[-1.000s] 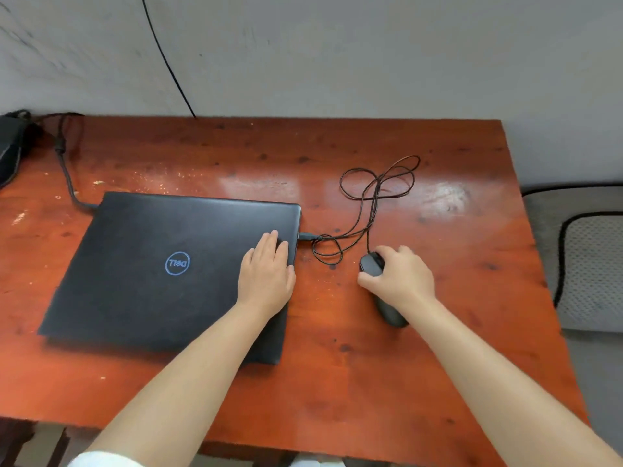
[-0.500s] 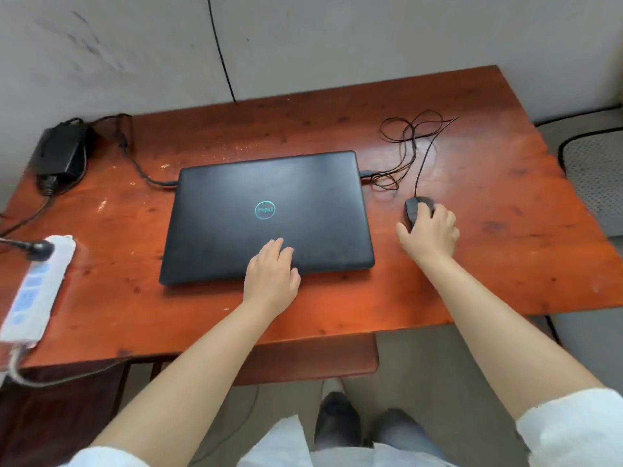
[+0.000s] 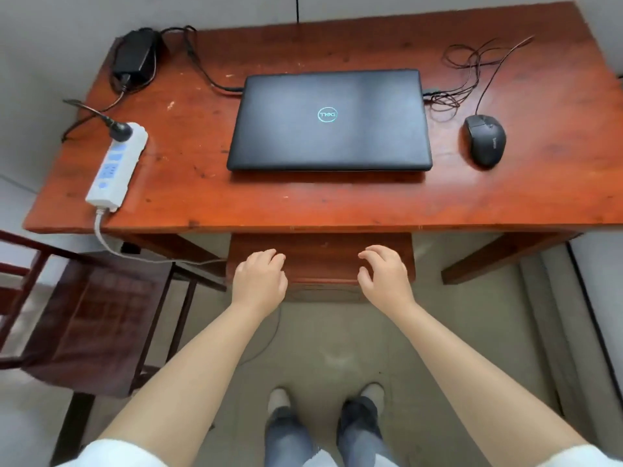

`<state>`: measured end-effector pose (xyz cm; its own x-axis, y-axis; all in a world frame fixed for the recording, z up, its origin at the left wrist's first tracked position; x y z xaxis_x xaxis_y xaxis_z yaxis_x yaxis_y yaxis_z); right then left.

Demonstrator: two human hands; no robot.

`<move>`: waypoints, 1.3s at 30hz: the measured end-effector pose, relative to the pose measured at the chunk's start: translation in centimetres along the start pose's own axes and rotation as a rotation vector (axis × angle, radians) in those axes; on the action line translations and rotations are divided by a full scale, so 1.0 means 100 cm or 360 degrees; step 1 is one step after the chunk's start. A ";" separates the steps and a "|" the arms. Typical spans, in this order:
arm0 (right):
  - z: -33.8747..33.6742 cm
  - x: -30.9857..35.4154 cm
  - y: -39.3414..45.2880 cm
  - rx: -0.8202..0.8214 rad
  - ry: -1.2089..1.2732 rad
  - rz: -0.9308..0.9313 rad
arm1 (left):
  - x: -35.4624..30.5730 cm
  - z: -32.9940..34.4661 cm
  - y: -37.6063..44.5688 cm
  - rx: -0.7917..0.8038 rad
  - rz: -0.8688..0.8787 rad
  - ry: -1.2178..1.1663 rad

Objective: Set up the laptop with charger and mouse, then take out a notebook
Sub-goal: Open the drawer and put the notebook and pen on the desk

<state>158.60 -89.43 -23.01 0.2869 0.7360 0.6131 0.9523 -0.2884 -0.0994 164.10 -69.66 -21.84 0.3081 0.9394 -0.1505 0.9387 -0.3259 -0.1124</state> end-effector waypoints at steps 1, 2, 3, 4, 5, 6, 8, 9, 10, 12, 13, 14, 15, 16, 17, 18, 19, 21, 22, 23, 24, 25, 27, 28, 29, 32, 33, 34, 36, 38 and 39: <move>0.009 0.001 -0.008 0.0035 -0.0036 0.0023 | 0.009 0.004 -0.006 0.0013 0.0005 0.0055; 0.019 0.002 -0.016 0.0060 -0.0068 0.0051 | 0.017 0.007 -0.012 0.0023 0.0015 0.0111; 0.028 0.003 -0.023 0.0075 -0.0091 0.0095 | 0.025 0.011 -0.017 0.0038 0.0020 0.0165; 0.038 0.003 -0.030 0.0081 -0.0109 0.0149 | 0.034 0.015 -0.023 0.0052 0.0023 0.0196; 0.048 0.004 -0.038 0.0084 -0.0122 0.0213 | 0.042 0.019 -0.031 0.0070 0.0024 0.0211; 0.058 0.005 -0.045 0.0082 -0.0130 0.0276 | 0.051 0.024 -0.039 0.0086 0.0025 0.0207; 0.078 0.005 -0.059 0.0092 -0.0126 0.0381 | 0.066 0.035 -0.054 0.0148 0.0002 0.0163; 0.088 0.005 -0.066 0.0097 -0.0097 0.0449 | 0.075 0.041 -0.064 0.0184 -0.0013 0.0136; 0.098 0.005 -0.073 0.0099 -0.0048 0.0530 | 0.083 0.048 -0.072 0.0220 -0.0032 0.0103; 0.115 0.003 -0.087 0.0093 0.0048 0.0682 | 0.099 0.060 -0.085 0.0291 -0.0099 0.0012; 0.122 0.001 -0.091 0.0085 0.0080 0.0728 | 0.104 0.067 -0.089 0.0312 -0.0152 -0.0053; 0.127 -0.002 -0.093 0.0066 0.0108 0.0764 | 0.108 0.075 -0.092 0.0324 -0.0217 -0.0140; 0.130 -0.005 -0.092 0.0032 0.0142 0.0796 | 0.111 0.083 -0.093 0.0322 -0.0305 -0.0261; 0.132 -0.009 -0.090 -0.0017 0.0183 0.0829 | 0.113 0.091 -0.092 0.0309 -0.0405 -0.0403; 0.135 -0.014 -0.086 -0.0073 0.0230 0.0867 | 0.114 0.101 -0.089 0.0291 -0.0502 -0.0546; 0.138 -0.020 -0.082 -0.0127 0.0276 0.0908 | 0.115 0.111 -0.085 0.0264 -0.0574 -0.0662; 0.142 -0.027 -0.078 -0.0179 0.0322 0.0948 | 0.116 0.123 -0.080 0.0224 -0.0611 -0.0744; 0.152 -0.043 -0.067 -0.0293 0.0412 0.0998 | 0.119 0.149 -0.067 0.0126 -0.0619 -0.0842; 0.158 -0.051 -0.061 -0.0365 0.0449 0.1010 | 0.120 0.162 -0.058 0.0067 -0.0610 -0.0870; 0.164 -0.061 -0.054 -0.0439 0.0486 0.1023 | 0.121 0.174 -0.049 -0.0004 -0.0608 -0.0900; 0.170 -0.069 -0.047 -0.0508 0.0526 0.1039 | 0.122 0.186 -0.041 -0.0090 -0.0607 -0.0939; 0.175 -0.079 -0.039 -0.0576 0.0570 0.1057 | 0.123 0.197 -0.032 -0.0188 -0.0597 -0.0983; 0.183 -0.097 -0.022 -0.0710 0.0643 0.1092 | 0.125 0.216 -0.013 -0.0378 -0.0519 -0.1001; 0.187 -0.106 -0.015 -0.0782 0.0657 0.1090 | 0.125 0.224 -0.005 -0.0475 -0.0459 -0.0966; 0.189 -0.115 -0.008 -0.0868 0.0672 0.1060 | 0.126 0.231 0.003 -0.0584 -0.0392 -0.0940; 0.194 -0.132 0.009 -0.1138 0.0893 0.0819 | 0.127 0.246 0.019 -0.0874 -0.0246 -0.1013; 0.196 -0.134 0.013 -0.1190 0.0990 0.0739 | 0.126 0.250 0.022 -0.0940 -0.0223 -0.1049; 0.197 -0.135 0.017 -0.1230 0.1075 0.0685 | 0.126 0.255 0.024 -0.1001 -0.0209 -0.1070; 0.198 -0.140 0.018 -0.1304 0.1207 0.0636 | 0.124 0.262 0.025 -0.1103 -0.0181 -0.1099; 0.199 -0.144 0.016 -0.1336 0.1284 0.0584 | 0.123 0.263 0.026 -0.1172 -0.0152 -0.1148; 0.199 -0.144 0.015 -0.1333 0.1303 0.0549 | 0.122 0.263 0.025 -0.1184 -0.0153 -0.1187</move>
<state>157.98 -88.29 -47.60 0.0733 0.0267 0.9969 0.3910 -0.9204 -0.0041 166.17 -61.79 -49.76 0.2916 0.5720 -0.7667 0.8903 0.1309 0.4362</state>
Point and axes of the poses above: each hand's wrist, its own y-axis towards the middle knuckle, its own z-axis out of the palm, x = y × z, the point moved 1 cm from there along y, towards the middle knuckle, and after that the axes turned 4 degrees about -x, right-handed, at the moved point
